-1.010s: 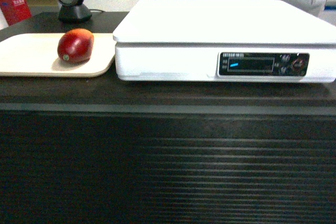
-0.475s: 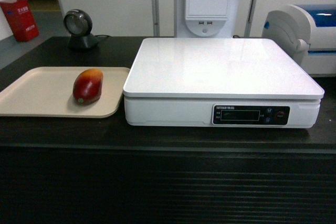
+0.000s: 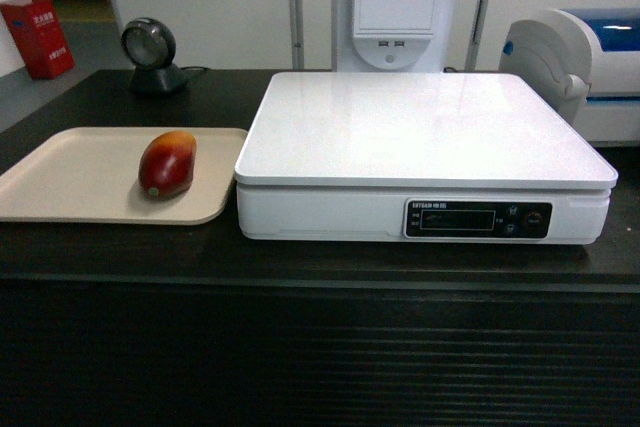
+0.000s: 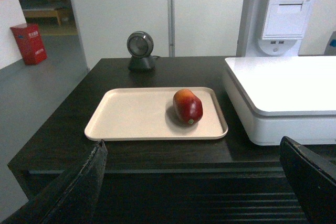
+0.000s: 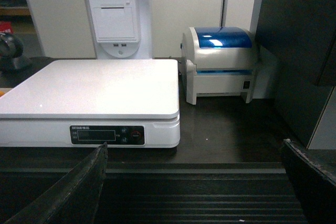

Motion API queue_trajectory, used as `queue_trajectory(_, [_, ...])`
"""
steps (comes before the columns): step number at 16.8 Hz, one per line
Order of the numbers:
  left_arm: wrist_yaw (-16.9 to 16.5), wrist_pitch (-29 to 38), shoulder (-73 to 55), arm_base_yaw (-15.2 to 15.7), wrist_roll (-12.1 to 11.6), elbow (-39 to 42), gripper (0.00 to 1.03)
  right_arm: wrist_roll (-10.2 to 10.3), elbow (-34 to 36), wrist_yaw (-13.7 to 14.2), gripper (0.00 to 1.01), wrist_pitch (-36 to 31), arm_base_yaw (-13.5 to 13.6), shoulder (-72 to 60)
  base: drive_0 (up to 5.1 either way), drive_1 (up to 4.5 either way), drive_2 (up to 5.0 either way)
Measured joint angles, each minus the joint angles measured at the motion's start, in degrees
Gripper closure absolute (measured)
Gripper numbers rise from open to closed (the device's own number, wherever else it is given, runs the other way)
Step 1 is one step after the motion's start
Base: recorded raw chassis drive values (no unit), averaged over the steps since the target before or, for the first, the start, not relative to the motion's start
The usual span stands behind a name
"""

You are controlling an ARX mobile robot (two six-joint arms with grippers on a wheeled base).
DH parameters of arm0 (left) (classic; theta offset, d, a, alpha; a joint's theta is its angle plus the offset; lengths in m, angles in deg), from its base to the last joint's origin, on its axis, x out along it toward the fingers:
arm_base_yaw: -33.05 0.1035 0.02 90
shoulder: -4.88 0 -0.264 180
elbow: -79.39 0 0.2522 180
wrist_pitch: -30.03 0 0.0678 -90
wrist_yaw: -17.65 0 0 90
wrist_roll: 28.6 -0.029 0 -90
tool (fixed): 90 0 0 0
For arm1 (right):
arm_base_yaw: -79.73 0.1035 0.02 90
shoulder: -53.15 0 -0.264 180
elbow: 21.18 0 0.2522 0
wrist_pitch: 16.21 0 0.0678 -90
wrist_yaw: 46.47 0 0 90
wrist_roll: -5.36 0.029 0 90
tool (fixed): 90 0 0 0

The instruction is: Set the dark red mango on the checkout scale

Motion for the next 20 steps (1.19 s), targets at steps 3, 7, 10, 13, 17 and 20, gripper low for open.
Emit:
queue_trajectory(3, [0.0, 0.0, 0.0, 0.0, 0.0, 0.0, 0.05, 0.0, 0.0, 0.0, 0.03, 0.0, 0.0, 0.0, 0.0, 0.0, 0.0])
queue_trajectory(7, [0.0, 0.0, 0.0, 0.0, 0.0, 0.0, 0.05, 0.0, 0.0, 0.0, 0.03, 0.0, 0.0, 0.0, 0.0, 0.0, 0.0])
queue_trajectory(10, [0.0, 0.0, 0.0, 0.0, 0.0, 0.0, 0.05, 0.0, 0.0, 0.0, 0.03, 0.0, 0.0, 0.0, 0.0, 0.0, 0.0])
queue_trajectory(13, [11.98, -6.16, -4.57, -5.9, 3.5, -2.43, 0.05, -0.02, 0.0, 0.04, 0.03, 0.0, 0.0, 0.0, 0.0, 0.0, 0.0])
queue_trajectory(17, [18.08, 5.51, -17.64, -6.51, 6.1, -6.32, 0.05, -0.02, 0.0, -0.02, 0.03, 0.0, 0.0, 0.0, 0.0, 0.0, 0.0])
queue_trajectory(20, [5.44, 22.8, -37.18, 2.91, 3.56, -9.07, 0.05, 0.0, 0.0, 0.0, 0.03, 0.02, 0.0, 0.0, 0.0, 0.0, 0.0])
